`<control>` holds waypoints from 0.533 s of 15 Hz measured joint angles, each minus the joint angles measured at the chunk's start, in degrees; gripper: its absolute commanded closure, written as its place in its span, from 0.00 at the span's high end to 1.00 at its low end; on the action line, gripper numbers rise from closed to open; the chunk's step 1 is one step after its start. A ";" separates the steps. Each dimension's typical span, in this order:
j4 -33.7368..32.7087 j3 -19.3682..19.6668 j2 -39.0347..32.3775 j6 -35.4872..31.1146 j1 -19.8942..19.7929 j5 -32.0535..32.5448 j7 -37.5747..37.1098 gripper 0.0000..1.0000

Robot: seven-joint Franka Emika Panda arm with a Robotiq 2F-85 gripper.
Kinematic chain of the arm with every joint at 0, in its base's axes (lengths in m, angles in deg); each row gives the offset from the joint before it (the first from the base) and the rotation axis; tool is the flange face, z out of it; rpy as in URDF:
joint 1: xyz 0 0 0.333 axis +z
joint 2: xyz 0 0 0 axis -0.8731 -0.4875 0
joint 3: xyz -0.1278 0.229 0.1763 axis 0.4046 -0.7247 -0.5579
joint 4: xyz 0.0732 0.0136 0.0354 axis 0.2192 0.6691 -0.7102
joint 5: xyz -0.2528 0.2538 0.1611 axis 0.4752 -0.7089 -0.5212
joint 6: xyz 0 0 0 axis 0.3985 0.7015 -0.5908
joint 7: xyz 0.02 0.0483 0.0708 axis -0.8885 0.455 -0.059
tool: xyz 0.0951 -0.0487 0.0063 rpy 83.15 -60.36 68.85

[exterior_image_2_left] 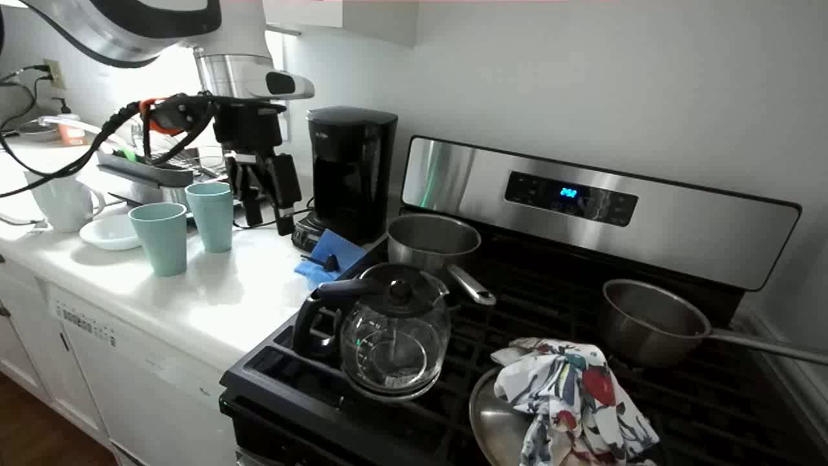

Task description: Place the cup in the cabinet, then close the cabinet

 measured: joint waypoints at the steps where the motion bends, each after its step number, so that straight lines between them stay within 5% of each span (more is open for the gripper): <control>1: 0.00 0.00 0.00 0.00 0.00 0.00 0.00 1.00; 8: 0.23 0.09 0.00 0.03 1.03 -1.05 0.28 1.00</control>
